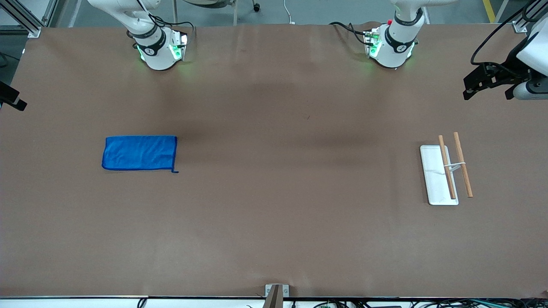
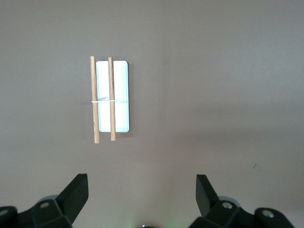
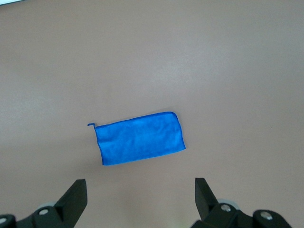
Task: Right arm passes towel to left arm to hang
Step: 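Move the right gripper down over the blue towel's edge, then close the right gripper on the blue towel's edge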
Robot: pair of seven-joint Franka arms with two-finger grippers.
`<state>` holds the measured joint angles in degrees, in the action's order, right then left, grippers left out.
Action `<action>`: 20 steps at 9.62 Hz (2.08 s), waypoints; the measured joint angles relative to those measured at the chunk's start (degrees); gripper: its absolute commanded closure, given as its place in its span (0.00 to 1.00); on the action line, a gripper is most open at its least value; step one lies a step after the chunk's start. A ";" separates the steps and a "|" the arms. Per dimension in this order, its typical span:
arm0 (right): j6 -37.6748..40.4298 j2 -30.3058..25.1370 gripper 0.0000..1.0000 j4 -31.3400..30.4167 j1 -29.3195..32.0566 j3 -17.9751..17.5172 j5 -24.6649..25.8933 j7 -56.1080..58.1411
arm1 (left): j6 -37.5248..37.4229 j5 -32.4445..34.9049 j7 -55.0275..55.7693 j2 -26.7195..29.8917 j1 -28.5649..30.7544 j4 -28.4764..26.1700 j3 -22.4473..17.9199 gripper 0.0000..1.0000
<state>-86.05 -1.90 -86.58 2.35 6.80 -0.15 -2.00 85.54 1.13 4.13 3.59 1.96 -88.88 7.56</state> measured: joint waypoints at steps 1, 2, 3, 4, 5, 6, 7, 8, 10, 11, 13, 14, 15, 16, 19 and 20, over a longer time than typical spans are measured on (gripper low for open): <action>0.00 0.00 0.00 0.00 0.00 0.00 0.00 0.00 | 0.00 -0.04 0.00 -0.12 -0.07 0.02 0.02 0.00; 0.00 0.00 0.00 0.00 0.00 0.00 0.00 0.00 | 0.03 -0.05 0.00 -0.15 -0.08 0.13 0.04 0.00; 0.03 0.00 0.00 0.00 0.00 0.00 0.00 0.00 | 0.03 -0.05 0.00 -0.16 -0.11 0.40 0.07 0.00; 0.04 0.00 0.00 0.01 -0.01 -0.06 0.00 0.02 | 0.03 -0.05 0.00 -0.16 -0.13 0.59 0.07 0.00; 0.09 0.01 0.00 0.02 -0.06 -0.23 0.00 0.03 | 0.03 -0.05 0.00 -0.16 -0.10 0.66 0.05 0.00; 1.20 0.11 0.00 -0.09 -0.28 -0.45 0.00 0.06 | 0.03 -0.05 0.00 -0.18 -0.05 0.66 0.02 0.00; 2.67 0.39 0.00 -0.88 -0.82 -0.77 0.00 0.08 | 0.03 -0.05 0.00 -0.21 -0.04 0.66 0.01 0.00; 1.88 0.75 0.00 -3.49 -1.55 -1.40 -0.01 0.08 | 0.03 -0.06 0.00 -0.24 -0.06 0.67 0.02 0.00; -7.81 1.80 0.00 -13.54 -2.53 -3.00 0.01 0.39 | 0.02 -0.09 0.00 -0.28 -0.18 0.67 0.08 0.00; -15.52 2.39 0.00 -20.15 -2.65 -3.28 0.03 1.37 | 0.02 -0.09 0.00 -0.30 -0.21 0.69 0.12 0.00; -32.70 3.22 0.00 -34.27 -2.59 -3.20 0.10 4.19 | 0.03 -0.09 0.00 -0.32 -0.30 0.71 0.17 0.00; -41.46 3.64 0.00 -41.17 -2.42 -3.07 0.13 6.06 | 0.02 -0.09 0.00 -0.32 -0.32 0.71 0.19 0.00; -49.76 4.78 0.00 -47.05 -2.01 -2.92 0.16 7.27 | 0.02 -0.09 0.00 -0.34 -0.32 0.71 0.21 0.00; -58.17 7.10 0.00 -51.67 -1.63 -2.74 0.19 8.47 | 0.02 -0.09 0.00 -0.35 -0.33 0.72 0.23 0.00; -73.41 15.61 0.03 -56.84 -1.02 -2.46 0.19 11.13 | 0.03 -0.09 0.00 -0.37 -0.42 0.74 0.37 0.00; -74.64 17.23 0.05 -57.21 -1.00 -2.47 0.19 11.34 | 0.03 -0.09 -0.01 -0.37 -0.44 0.74 0.46 0.00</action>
<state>-160.69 15.33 -143.79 1.35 4.33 0.04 9.34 85.56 1.04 4.12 3.22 1.52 -88.14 8.01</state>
